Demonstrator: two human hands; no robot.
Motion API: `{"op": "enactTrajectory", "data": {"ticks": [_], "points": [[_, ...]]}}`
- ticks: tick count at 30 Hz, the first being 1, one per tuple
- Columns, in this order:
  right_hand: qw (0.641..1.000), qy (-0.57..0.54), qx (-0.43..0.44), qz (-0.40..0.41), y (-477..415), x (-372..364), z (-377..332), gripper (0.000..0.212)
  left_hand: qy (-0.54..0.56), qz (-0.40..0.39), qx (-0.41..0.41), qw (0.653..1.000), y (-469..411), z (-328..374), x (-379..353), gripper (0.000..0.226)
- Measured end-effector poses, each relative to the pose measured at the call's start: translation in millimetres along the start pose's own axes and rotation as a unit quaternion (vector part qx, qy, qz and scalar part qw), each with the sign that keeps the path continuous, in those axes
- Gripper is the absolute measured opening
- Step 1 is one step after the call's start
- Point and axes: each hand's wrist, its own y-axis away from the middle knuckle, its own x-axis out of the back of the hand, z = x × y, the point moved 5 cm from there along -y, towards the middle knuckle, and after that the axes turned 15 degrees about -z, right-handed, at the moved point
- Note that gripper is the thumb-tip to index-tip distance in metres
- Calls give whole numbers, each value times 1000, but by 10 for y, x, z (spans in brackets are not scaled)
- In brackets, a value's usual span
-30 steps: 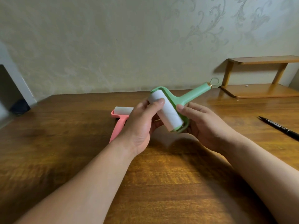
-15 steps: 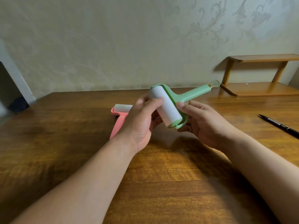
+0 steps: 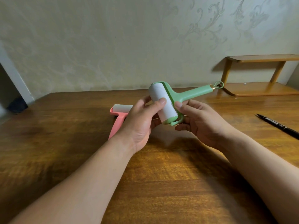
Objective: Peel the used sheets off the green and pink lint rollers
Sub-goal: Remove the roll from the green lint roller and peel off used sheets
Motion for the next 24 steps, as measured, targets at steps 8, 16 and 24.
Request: {"op": "enactTrajectory", "data": {"ticks": [8,16,24], "points": [[997,-55,-27,-44,1,-62,22,52,-24,22,-21,999,-10,9,19,76],[991,-133,6,-21,-20,-14,-30,49,-268,42,-48,961,20,100,63,46],[993,-109,29,16,-19,80,-39,69,-522,25,-156,839,159,195,-108,16]]}}
